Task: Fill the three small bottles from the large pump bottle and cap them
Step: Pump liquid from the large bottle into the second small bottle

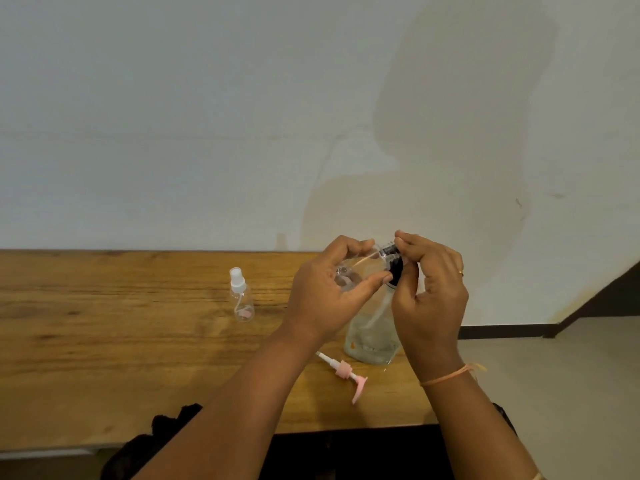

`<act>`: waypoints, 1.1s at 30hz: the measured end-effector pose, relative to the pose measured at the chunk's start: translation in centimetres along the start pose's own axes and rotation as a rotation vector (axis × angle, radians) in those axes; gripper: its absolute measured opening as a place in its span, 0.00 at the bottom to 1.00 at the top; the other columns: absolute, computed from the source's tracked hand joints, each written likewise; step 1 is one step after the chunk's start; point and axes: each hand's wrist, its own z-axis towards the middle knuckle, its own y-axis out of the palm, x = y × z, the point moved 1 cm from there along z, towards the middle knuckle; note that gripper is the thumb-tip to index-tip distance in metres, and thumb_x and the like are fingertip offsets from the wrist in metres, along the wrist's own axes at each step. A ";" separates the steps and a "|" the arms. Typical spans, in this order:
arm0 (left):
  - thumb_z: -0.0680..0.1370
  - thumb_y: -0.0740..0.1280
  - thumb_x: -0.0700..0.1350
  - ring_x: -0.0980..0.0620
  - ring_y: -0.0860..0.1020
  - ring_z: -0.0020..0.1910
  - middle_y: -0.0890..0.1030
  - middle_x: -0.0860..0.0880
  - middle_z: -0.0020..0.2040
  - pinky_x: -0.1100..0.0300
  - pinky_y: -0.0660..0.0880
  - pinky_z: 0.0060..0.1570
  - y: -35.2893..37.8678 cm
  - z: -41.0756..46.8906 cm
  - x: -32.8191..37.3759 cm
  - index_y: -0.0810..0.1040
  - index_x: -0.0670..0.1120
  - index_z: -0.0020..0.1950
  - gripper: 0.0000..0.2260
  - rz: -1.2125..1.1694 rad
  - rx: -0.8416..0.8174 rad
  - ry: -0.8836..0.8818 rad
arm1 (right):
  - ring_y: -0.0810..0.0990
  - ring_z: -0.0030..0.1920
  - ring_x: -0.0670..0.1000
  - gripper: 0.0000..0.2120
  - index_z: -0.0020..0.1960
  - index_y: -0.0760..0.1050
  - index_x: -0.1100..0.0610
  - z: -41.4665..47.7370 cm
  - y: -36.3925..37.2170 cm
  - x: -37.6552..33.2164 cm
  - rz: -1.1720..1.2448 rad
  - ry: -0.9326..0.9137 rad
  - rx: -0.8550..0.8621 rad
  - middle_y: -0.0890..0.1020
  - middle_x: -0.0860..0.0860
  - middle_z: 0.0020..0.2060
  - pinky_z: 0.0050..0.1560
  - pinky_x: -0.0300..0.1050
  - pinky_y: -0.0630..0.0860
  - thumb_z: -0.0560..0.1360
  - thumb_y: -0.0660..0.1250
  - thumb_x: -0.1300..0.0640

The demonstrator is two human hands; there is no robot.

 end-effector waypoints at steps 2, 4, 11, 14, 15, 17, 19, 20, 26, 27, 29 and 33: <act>0.69 0.76 0.46 0.67 0.78 0.53 0.78 0.64 0.51 0.72 0.75 0.48 0.0 -0.1 -0.1 0.71 0.60 0.45 0.16 0.007 -0.006 -0.006 | 0.75 0.52 0.51 0.12 0.50 0.79 0.65 -0.2 0.2 0.2 -0.007 0.002 0.000 0.77 0.47 0.50 0.56 0.29 0.68 0.70 0.64 0.75; 0.69 0.76 0.46 0.69 0.77 0.53 0.78 0.65 0.50 0.74 0.73 0.48 0.1 -0.2 -0.3 0.70 0.60 0.44 0.16 0.016 -0.013 -0.022 | 0.75 0.52 0.50 0.12 0.49 0.79 0.65 -0.4 0.3 0.5 -0.019 -0.012 -0.003 0.77 0.46 0.51 0.56 0.31 0.68 0.70 0.64 0.75; 0.69 0.75 0.47 0.68 0.77 0.54 0.77 0.66 0.50 0.73 0.74 0.49 0.0 -0.3 -0.2 0.71 0.60 0.44 0.15 0.021 -0.015 -0.027 | 0.77 0.50 0.55 0.11 0.49 0.79 0.65 -0.5 0.1 0.2 -0.039 0.005 -0.014 0.81 0.52 0.48 0.56 0.27 0.65 0.70 0.64 0.73; 0.69 0.75 0.48 0.64 0.79 0.53 0.78 0.64 0.51 0.71 0.75 0.49 -0.1 -0.3 0.1 0.73 0.59 0.49 0.15 0.019 -0.002 0.014 | 0.74 0.51 0.47 0.11 0.48 0.79 0.65 -0.1 -0.3 -0.1 -0.029 -0.014 -0.007 0.80 0.50 0.47 0.54 0.33 0.68 0.70 0.64 0.72; 0.69 0.75 0.47 0.64 0.79 0.53 0.79 0.64 0.51 0.70 0.76 0.49 -0.2 -0.2 0.1 0.73 0.59 0.49 0.15 0.022 -0.001 0.021 | 0.73 0.51 0.46 0.11 0.48 0.79 0.64 0.1 -0.4 -0.1 -0.030 -0.023 -0.007 0.81 0.51 0.47 0.53 0.35 0.69 0.69 0.64 0.72; 0.69 0.76 0.46 0.64 0.79 0.52 0.79 0.64 0.50 0.70 0.76 0.48 -0.2 -0.1 0.1 0.73 0.59 0.48 0.15 0.016 0.002 0.012 | 0.72 0.52 0.45 0.11 0.49 0.79 0.64 0.2 -0.5 -0.1 -0.030 -0.032 -0.010 0.82 0.53 0.47 0.51 0.37 0.70 0.69 0.64 0.72; 0.69 0.76 0.45 0.65 0.79 0.52 0.78 0.64 0.50 0.70 0.76 0.47 -0.1 -0.1 0.0 0.72 0.60 0.46 0.16 0.014 -0.003 -0.004 | 0.73 0.52 0.47 0.11 0.50 0.79 0.64 -0.1 -0.3 0.1 -0.030 -0.022 -0.003 0.82 0.53 0.47 0.51 0.34 0.69 0.70 0.64 0.72; 0.69 0.76 0.45 0.66 0.78 0.53 0.78 0.64 0.50 0.71 0.76 0.47 0.0 -0.1 -0.1 0.71 0.59 0.45 0.16 0.012 -0.010 -0.018 | 0.74 0.52 0.48 0.12 0.50 0.79 0.64 -0.2 -0.1 0.3 -0.028 -0.013 -0.002 0.82 0.54 0.47 0.52 0.32 0.69 0.70 0.64 0.73; 0.69 0.76 0.45 0.68 0.77 0.53 0.78 0.64 0.49 0.72 0.75 0.47 0.1 -0.4 -0.6 0.71 0.56 0.43 0.14 -0.005 -0.034 -0.087 | 0.74 0.53 0.48 0.13 0.51 0.79 0.64 -0.9 0.5 0.8 -0.023 0.016 -0.033 0.81 0.54 0.49 0.55 0.29 0.68 0.69 0.65 0.75; 0.69 0.76 0.45 0.70 0.77 0.52 0.78 0.65 0.50 0.73 0.75 0.47 0.1 -0.5 -0.5 0.71 0.57 0.43 0.14 0.002 -0.031 -0.082 | 0.74 0.53 0.48 0.13 0.50 0.79 0.64 -1.0 0.4 0.6 -0.017 0.022 -0.027 0.81 0.53 0.49 0.55 0.29 0.67 0.70 0.65 0.75; 0.69 0.75 0.45 0.71 0.76 0.52 0.77 0.65 0.51 0.75 0.73 0.46 0.1 -0.6 -0.2 0.71 0.58 0.44 0.15 0.010 -0.021 -0.059 | 0.74 0.53 0.49 0.13 0.50 0.79 0.64 -0.8 0.1 0.2 0.003 0.032 -0.011 0.80 0.50 0.49 0.55 0.29 0.68 0.70 0.64 0.74; 0.69 0.76 0.44 0.67 0.77 0.54 0.78 0.63 0.51 0.74 0.73 0.48 -0.1 -0.5 0.2 0.71 0.58 0.46 0.16 -0.001 0.001 -0.013 | 0.74 0.52 0.47 0.13 0.51 0.79 0.64 -0.1 -0.5 -0.2 0.009 0.000 -0.014 0.77 0.47 0.49 0.55 0.26 0.67 0.70 0.64 0.75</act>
